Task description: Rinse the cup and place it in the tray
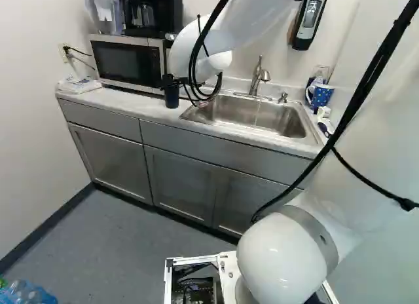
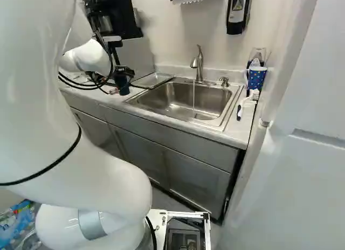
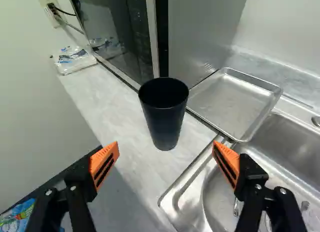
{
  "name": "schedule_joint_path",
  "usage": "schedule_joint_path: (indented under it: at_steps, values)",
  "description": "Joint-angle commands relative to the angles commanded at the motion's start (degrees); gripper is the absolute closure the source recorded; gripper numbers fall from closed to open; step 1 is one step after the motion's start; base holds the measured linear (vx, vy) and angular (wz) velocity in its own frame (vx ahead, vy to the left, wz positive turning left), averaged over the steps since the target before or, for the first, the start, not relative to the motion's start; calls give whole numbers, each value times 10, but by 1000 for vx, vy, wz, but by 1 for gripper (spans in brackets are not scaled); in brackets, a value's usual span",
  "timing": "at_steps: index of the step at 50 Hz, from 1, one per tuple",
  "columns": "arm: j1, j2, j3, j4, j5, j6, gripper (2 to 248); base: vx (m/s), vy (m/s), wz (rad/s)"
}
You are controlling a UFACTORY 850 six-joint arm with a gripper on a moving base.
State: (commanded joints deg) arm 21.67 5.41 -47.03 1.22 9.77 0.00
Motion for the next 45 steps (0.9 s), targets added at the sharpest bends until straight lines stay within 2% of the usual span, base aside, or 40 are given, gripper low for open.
schedule_joint_path:
  at_steps: [45]
  values:
    - [9, -49, 9, 0, 139, 0, 3, 0, 0, 0]
